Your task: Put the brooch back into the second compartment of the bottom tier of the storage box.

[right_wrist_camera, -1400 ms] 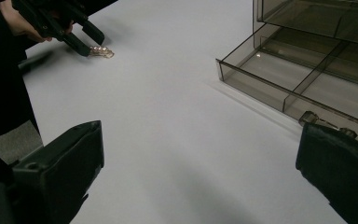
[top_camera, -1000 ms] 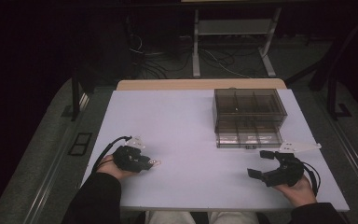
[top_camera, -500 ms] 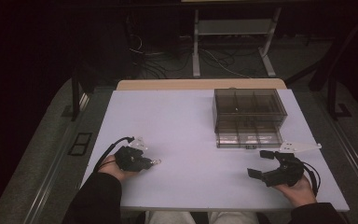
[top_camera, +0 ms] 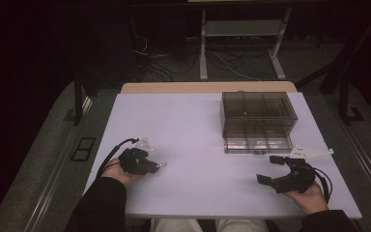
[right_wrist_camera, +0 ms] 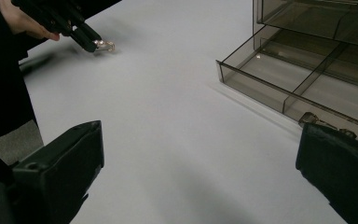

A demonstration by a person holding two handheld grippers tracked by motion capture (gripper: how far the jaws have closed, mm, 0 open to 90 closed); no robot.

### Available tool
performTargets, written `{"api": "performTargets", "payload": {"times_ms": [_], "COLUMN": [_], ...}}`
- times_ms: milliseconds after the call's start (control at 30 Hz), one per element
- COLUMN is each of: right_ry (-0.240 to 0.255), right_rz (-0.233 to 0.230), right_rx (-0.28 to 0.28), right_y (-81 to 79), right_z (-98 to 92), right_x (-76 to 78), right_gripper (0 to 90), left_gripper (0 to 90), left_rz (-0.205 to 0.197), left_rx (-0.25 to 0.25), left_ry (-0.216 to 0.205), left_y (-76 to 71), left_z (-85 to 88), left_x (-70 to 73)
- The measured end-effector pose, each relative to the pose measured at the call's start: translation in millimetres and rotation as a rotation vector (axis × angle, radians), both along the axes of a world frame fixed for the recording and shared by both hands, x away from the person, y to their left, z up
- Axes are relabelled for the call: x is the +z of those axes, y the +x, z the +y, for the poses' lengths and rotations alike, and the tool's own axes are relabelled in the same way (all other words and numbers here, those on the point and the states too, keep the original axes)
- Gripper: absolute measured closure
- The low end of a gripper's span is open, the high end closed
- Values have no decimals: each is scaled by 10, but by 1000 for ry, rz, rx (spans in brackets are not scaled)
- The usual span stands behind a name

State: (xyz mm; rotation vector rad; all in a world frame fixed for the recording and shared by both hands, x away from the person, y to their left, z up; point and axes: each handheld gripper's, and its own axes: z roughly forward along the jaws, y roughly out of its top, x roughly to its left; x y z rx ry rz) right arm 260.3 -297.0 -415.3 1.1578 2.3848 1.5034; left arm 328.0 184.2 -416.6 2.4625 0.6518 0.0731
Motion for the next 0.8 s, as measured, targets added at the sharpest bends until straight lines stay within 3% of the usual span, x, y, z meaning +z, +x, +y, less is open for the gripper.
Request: {"api": "performTargets", "payload": {"times_ms": [800], "right_ry": [10], "right_rz": [0], "right_rx": [-3], "right_y": [-7], "right_z": [-12], "right_x": [2], "right_gripper": [5], "left_gripper": [793], "left_rz": [-32], "left_rx": [-39], "left_ry": [-34], "left_y": [107], "left_z": [-204], "left_x": [353]}}
